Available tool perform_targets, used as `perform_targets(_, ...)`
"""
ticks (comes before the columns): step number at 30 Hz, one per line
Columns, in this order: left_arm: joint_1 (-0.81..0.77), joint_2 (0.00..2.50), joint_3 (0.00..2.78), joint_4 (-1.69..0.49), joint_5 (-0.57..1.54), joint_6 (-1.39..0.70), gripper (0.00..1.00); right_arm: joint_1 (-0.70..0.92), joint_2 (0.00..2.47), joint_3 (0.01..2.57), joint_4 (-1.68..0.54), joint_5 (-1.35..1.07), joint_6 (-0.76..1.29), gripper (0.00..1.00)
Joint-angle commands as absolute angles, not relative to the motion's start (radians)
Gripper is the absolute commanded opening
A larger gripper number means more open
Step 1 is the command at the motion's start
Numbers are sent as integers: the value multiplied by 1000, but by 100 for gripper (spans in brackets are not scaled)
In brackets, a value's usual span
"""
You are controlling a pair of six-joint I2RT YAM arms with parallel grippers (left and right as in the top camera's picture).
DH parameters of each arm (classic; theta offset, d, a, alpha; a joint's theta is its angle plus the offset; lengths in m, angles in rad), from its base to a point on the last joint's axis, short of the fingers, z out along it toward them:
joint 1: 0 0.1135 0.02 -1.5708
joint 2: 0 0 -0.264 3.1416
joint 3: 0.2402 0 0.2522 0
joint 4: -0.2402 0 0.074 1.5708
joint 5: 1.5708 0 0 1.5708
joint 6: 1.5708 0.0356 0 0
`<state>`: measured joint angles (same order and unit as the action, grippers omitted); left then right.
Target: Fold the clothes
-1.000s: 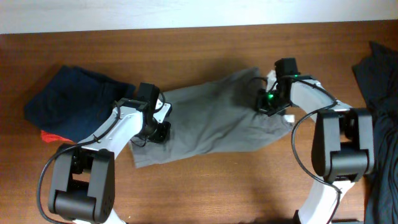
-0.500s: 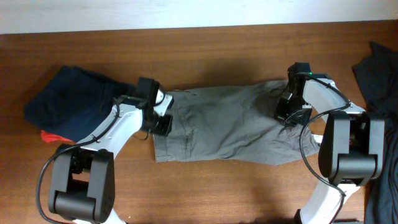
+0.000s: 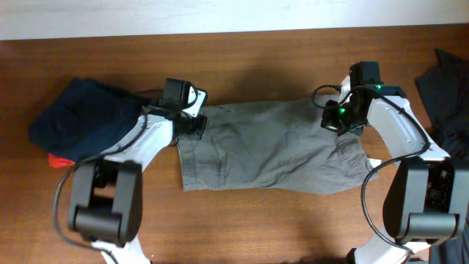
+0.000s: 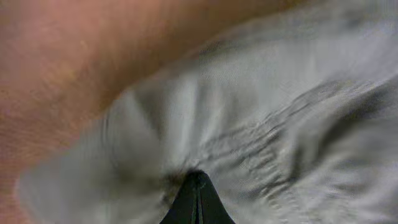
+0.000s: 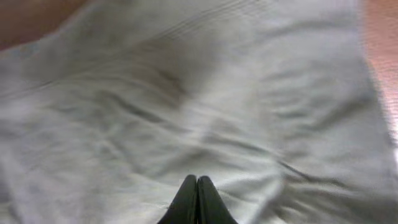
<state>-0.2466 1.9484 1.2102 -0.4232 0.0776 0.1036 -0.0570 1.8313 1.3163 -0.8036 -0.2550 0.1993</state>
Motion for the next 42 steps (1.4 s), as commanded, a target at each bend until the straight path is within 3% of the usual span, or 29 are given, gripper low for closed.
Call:
perform_targets(1,-246,2001,1218,-431,-1,119,1,-33,1840,1314,-776,-355,96,4)
perform_targets(3,-246,1988,1225,-453,1,97,2,-27,1841,1313,-752,-356,85,4)
perform_targets(7,-247,1934,1284,-566,5,95,30,-13,1841,1312,-701,-360,86,4)
perform_targets(10,-255,1876,1336,-669,81,95,35,1,1846,1312,-651,-355,86,4)
perform_targets(12,-269,1842,1344,-703,142,95,34,10,1860,1312,-608,-355,87,4)
perform_targets(16,-314,1836,1336,-734,149,141,16,22,1914,1312,-556,-296,163,4)
perform_targets(20,-353,1857,1285,-733,125,174,6,19,1985,1312,-522,-291,222,4)
perform_targets(31,-364,1941,1134,-685,83,174,2,-62,2019,1312,-353,-189,231,4)
perform_targets(37,-364,1962,1118,-685,62,174,1,-178,2019,1312,-390,-67,268,4)
perform_targets(42,-364,1962,1118,-666,63,173,1,-318,2001,1336,-505,-194,266,4)
